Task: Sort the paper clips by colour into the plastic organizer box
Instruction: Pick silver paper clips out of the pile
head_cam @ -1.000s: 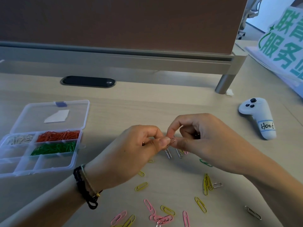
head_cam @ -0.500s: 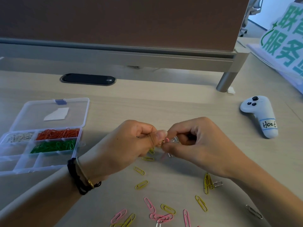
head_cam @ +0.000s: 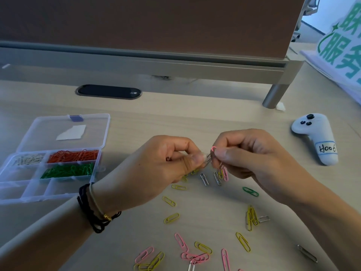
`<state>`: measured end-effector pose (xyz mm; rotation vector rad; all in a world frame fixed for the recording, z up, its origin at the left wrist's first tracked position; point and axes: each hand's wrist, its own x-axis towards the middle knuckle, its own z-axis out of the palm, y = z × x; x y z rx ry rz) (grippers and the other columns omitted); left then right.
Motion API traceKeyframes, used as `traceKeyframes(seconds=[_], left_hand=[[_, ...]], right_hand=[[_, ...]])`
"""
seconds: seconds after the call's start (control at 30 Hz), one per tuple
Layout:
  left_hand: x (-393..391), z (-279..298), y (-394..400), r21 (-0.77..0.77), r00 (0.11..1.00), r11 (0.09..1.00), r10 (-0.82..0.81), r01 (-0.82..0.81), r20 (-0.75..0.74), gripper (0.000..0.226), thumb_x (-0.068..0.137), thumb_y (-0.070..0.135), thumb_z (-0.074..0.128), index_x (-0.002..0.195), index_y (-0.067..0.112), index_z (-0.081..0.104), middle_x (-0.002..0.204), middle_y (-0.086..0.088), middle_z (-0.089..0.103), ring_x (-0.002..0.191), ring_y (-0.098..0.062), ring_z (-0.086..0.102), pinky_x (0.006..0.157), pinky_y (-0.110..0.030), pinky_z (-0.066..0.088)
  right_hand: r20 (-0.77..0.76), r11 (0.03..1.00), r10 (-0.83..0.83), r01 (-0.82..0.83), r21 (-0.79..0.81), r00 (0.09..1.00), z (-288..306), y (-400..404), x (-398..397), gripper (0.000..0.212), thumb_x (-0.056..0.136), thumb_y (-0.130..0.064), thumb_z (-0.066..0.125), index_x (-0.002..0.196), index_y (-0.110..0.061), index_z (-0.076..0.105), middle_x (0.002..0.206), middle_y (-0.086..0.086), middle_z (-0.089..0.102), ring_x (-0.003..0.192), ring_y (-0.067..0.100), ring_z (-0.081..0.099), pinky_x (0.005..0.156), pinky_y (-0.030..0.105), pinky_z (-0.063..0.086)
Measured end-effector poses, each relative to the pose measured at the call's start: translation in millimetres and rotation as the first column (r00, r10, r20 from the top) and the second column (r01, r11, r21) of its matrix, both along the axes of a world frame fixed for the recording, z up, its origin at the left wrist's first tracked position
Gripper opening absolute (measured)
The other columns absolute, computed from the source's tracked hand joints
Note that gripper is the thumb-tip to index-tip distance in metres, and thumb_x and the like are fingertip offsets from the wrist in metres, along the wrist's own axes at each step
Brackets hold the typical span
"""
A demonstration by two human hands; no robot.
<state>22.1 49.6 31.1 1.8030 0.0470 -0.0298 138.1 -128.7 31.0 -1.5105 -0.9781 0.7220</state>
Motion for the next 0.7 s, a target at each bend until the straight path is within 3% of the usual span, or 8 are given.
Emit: traceKeyframes(seconds=[0.1,0.23,0.33,0.47,0.7], left_hand=[[-2.6,-1.7,-1.1,0.133,0.989,0.988,0.061,-0.079,0.133,0.012,0.094,0.031,0.064,0.089,0.023,0.07,0.048,-0.005,0.039,0.045,-0.012,0.025,0.044,-0.02,0.025],[-8.5,-1.4,-4.1,0.302,0.955,0.939,0.073,-0.163,0.286,0.007,0.09,0.029,0.069,0.084,0.027,0.073,0.049,-0.006,0.031,0.043,-0.01,0.027,0.046,-0.018,0.028],[-9.9,-1.1,-7.5,0.41,0.938,0.89,0.055,-0.201,0.341,0.007,0.089,0.027,0.072,0.082,0.027,0.074,0.049,-0.006,0.033,0.042,-0.012,0.029,0.045,-0.015,0.028],[-10.9,-0.3,-10.1,0.437,0.934,0.88,0.024,-0.189,0.355,0.005,0.086,0.029,0.073,0.082,0.027,0.075,0.049,-0.006,0.033,0.043,-0.018,0.031,0.043,-0.021,0.028],[-10.8,-1.2,-13.5,0.461,0.919,0.855,0.044,-0.238,0.391,0.008,0.083,0.03,0.074,0.078,0.025,0.075,0.047,-0.006,0.032,0.043,-0.017,0.03,0.044,-0.016,0.026]], right_hand=[[-0.053,0.998,-0.06,0.06,-0.01,0.997,0.7,1.7,-1.3,0.025,0.085,-0.019,0.056,0.061,-0.017,0.062,0.058,0.015,0.038,0.048,0.012,0.029,0.046,0.016,0.029],[0.009,0.994,-0.077,0.077,-0.074,0.997,5.7,1.7,-1.4,0.029,0.084,-0.019,0.055,0.054,-0.021,0.057,0.053,0.001,0.04,0.046,0.012,0.029,0.045,0.021,0.024],[0.049,0.991,-0.043,0.049,-0.122,0.998,8.2,2.1,-3.3,0.03,0.084,-0.017,0.054,0.054,-0.018,0.054,0.05,-0.004,0.04,0.044,0.008,0.031,0.045,0.016,0.027],[0.063,0.987,-0.031,0.04,-0.153,0.998,8.3,3.5,-7.2,0.028,0.083,-0.017,0.054,0.055,-0.014,0.055,0.051,-0.006,0.039,0.045,0.006,0.031,0.045,0.013,0.027],[0.053,0.981,-0.07,0.078,-0.177,0.996,7.7,5.5,-10.0,0.028,0.083,-0.02,0.055,0.056,-0.011,0.055,0.051,-0.003,0.039,0.044,0.007,0.029,0.044,0.015,0.026]])
